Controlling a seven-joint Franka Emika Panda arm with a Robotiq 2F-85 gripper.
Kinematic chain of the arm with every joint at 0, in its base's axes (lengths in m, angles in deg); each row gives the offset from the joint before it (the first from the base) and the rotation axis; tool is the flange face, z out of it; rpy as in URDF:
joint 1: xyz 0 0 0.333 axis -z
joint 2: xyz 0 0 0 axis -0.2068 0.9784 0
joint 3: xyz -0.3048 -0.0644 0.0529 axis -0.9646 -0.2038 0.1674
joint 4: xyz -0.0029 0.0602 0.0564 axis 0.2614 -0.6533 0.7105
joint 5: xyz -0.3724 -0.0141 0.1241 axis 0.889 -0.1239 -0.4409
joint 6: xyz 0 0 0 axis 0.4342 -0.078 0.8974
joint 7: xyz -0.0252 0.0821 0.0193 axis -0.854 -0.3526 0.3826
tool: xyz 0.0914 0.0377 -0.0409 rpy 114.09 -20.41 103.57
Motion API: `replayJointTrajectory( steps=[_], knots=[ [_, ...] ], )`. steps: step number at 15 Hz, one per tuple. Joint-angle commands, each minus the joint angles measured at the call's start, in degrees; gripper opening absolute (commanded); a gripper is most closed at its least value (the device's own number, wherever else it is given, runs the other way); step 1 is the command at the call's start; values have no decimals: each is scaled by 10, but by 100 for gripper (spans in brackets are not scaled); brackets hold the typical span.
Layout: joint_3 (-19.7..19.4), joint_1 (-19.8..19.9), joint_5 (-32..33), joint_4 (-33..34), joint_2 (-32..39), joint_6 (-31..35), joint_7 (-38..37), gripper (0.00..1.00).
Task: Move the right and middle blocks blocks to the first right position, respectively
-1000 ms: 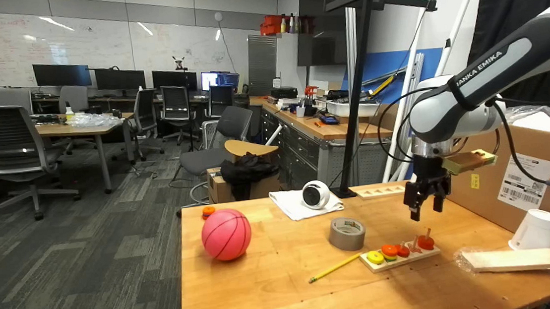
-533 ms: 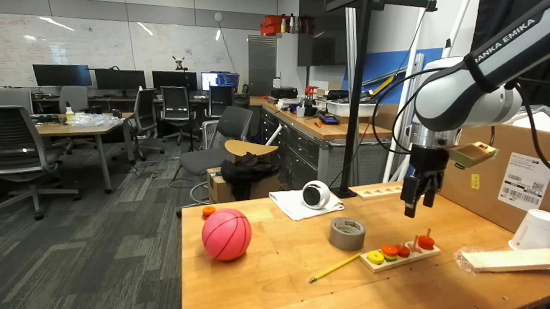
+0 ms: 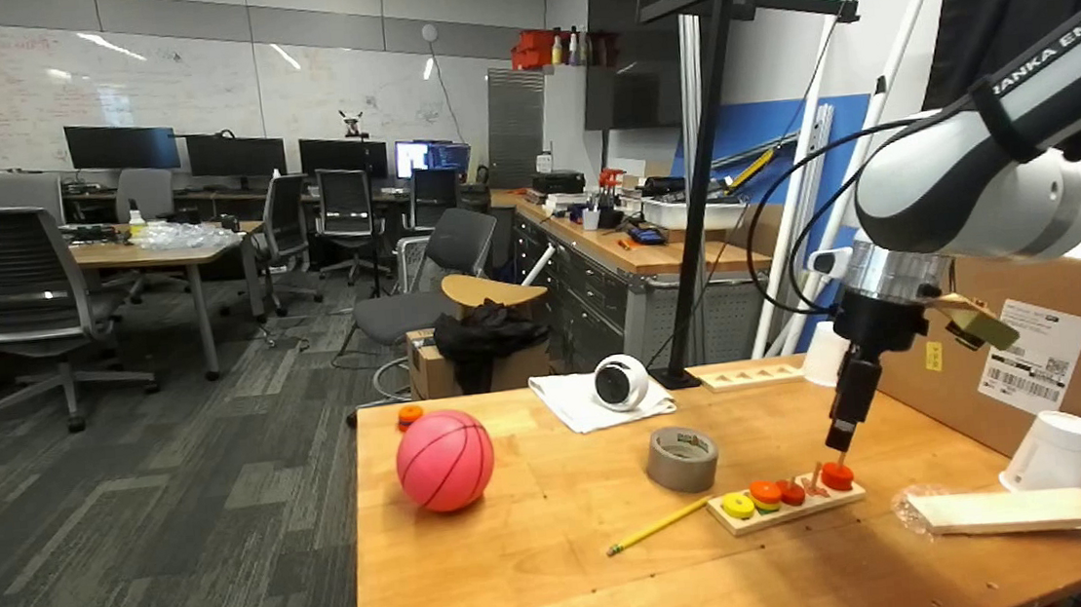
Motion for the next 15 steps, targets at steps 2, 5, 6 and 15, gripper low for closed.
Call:
replayJointTrajectory(
  steps=[2,5,6,15],
  knots=[
    [-22,-4,-15,-9,-26,-9,171,100],
    [-35,0,-7,1,-20,-13,274,100],
    [-40,3,-10,3,-19,-16,315,100],
    [-43,0,-10,-7,-13,1,313,100]
  ],
)
